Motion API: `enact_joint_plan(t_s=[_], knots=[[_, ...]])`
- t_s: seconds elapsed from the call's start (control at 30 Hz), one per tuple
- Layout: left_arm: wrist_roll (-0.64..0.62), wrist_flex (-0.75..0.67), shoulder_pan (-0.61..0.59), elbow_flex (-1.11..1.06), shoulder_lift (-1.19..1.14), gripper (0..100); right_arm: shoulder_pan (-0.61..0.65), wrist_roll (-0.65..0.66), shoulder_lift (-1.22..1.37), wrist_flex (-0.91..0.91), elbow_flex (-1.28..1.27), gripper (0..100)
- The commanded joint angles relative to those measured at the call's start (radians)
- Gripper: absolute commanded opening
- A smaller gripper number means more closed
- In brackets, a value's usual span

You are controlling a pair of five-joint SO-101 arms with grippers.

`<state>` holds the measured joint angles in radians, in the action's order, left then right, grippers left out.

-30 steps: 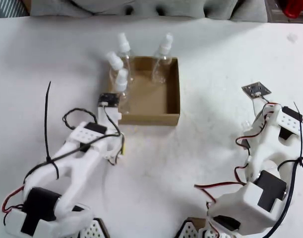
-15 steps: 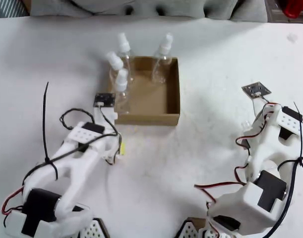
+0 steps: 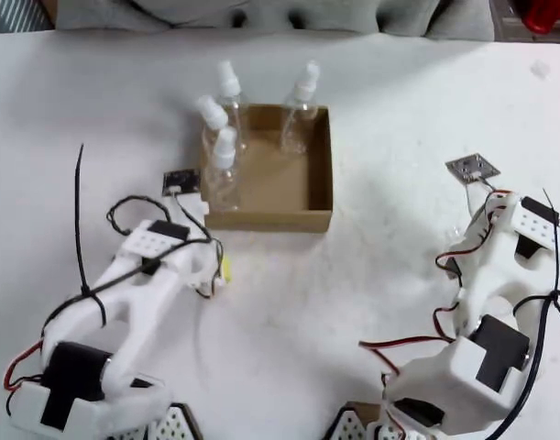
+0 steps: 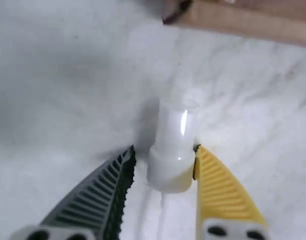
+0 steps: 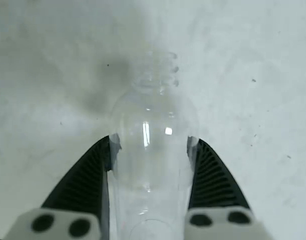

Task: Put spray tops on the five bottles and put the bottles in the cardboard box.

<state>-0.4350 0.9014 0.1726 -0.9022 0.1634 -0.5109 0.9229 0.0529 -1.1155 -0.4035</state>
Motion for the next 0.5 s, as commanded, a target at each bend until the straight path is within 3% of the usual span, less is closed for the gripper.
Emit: enact_joint_plan(t_s=[0.0, 0.17, 0.33, 0.47], knots=[[-0.012, -0.048, -0.008, 0.046, 0.007, 19, 0.008, 0.011, -0.051, -0.012, 0.043, 1.6], [0.060, -0.060, -0.008, 0.051, 0.005, 17, 0.008, 0.011, -0.051, -0.012, 0.043, 1.6], [0.094, -0.066, -0.008, 0.063, 0.005, 1, 0.008, 0.012, -0.051, -0.012, 0.043, 1.6], [0.095, -0.058, 0.008, 0.057, 0.005, 8, 0.008, 0.012, -0.051, -0.012, 0.043, 1.6]])
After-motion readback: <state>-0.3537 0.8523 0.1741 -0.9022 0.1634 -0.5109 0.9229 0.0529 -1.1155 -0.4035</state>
